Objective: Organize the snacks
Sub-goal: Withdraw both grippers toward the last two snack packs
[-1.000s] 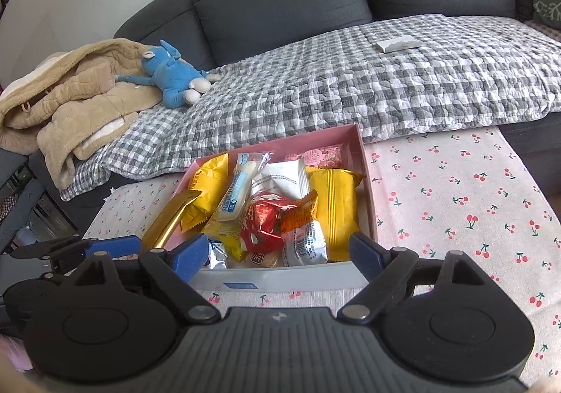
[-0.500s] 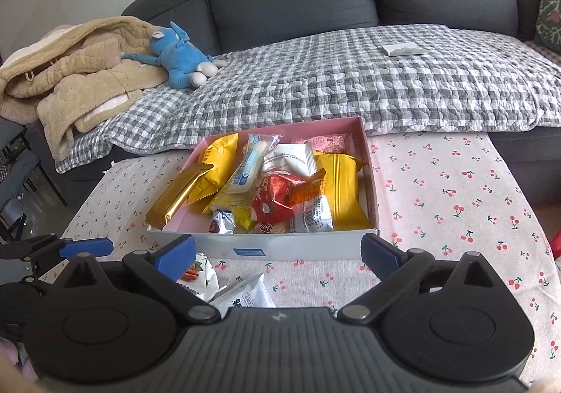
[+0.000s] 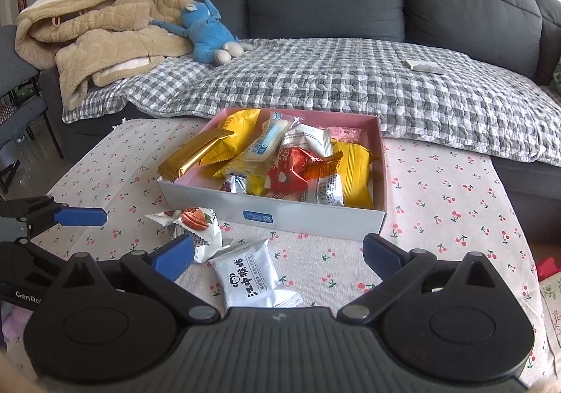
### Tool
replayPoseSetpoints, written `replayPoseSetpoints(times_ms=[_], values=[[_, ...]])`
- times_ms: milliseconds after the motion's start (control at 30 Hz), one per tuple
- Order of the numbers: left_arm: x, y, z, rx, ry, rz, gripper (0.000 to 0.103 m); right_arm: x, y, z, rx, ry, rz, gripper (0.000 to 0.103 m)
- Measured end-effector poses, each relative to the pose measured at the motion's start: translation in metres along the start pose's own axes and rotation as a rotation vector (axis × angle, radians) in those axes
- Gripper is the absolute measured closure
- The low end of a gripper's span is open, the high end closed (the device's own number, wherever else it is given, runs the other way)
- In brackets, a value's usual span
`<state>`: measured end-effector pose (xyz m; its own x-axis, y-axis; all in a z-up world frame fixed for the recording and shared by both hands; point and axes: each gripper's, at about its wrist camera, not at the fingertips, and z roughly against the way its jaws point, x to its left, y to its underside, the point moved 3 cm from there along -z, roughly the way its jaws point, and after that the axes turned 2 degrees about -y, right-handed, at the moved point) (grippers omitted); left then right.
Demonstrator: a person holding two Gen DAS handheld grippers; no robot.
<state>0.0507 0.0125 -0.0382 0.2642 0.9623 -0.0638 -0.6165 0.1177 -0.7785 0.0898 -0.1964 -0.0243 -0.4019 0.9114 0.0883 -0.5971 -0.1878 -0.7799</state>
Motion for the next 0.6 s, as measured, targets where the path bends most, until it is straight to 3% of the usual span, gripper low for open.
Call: replayPoseSetpoints(times_ms=[200,600], values=[[0.003,0.008,-0.007,-0.028,0.012,0.011,0.005,0.003,0.016,0.004,0.009,0.004,0.091,0.000],[-0.007,-0.003,-0.044,-0.062,0.074,-0.002,0.006,0.022,0.040,-0.026,0.112,-0.032,0.200,0.001]])
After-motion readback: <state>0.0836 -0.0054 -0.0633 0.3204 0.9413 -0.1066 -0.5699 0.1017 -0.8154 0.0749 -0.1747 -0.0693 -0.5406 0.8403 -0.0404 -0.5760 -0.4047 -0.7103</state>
